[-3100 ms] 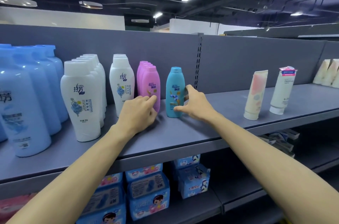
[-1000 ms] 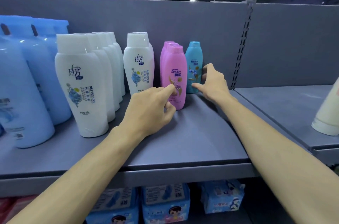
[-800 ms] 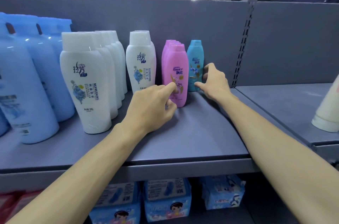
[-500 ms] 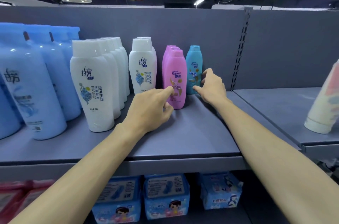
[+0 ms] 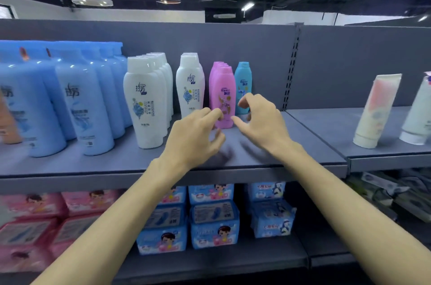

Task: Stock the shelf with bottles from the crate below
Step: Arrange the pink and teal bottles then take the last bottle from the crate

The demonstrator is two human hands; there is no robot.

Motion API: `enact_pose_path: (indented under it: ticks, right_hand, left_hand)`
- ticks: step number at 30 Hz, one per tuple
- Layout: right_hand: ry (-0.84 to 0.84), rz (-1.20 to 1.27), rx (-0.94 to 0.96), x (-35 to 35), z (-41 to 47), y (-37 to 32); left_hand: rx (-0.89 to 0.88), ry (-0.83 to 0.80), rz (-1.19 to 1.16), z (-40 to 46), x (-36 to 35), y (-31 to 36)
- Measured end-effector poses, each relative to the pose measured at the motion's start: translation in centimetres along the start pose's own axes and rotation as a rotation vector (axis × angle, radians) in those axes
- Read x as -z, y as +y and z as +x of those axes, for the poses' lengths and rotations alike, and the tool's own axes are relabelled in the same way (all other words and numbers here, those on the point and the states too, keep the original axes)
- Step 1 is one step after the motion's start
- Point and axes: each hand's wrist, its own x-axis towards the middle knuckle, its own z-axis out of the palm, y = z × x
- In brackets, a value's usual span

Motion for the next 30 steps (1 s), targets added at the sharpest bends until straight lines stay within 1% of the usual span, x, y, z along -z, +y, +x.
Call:
enact_pose_path:
  ticks: [3, 6, 11, 17, 20, 23, 27, 30]
  right_hand:
    - [0.054, 0.042, 0.121, 1.2, -5.6, -2.8]
    - [0.057, 0.040, 0.153, 1.1, -10.6, -5.0]
    - [-0.061, 0.003, 0.097, -0.5, -16.6, -6.7]
    - [-0.216, -0.019, 0.060, -3.0, -22.7, -8.1]
    - [-0.277, 0.005, 0.038, -5.0, -25.8, -8.5]
    - [-0.413, 0.002, 0.003, -8.4, -29.1, -8.3]
    - [-0.691, -0.037, -0.086, -13.4, -33.8, -7.5]
    - [-0.807, -0.022, -0.183, -16.2, -36.6, -6.7]
  left_hand:
    - [-0.012, 0.087, -0.037, -3.4, 2.8, 1.2]
    - [-0.020, 0.091, -0.036, -7.0, 4.8, 1.3]
    - [0.022, 0.017, -0.097, -13.0, 4.8, 0.3]
    - [0.048, -0.107, -0.041, -20.3, 3.0, 0.0]
    - [0.075, -0.141, -0.068, -23.7, 2.2, 0.1]
    - [0.110, -0.198, -0.085, -26.8, 0.8, 0.1]
    - [0.203, -0.316, -0.085, -31.9, -2.2, 0.5]
    - [0.274, -0.423, -0.090, -35.7, -4.8, 0.8]
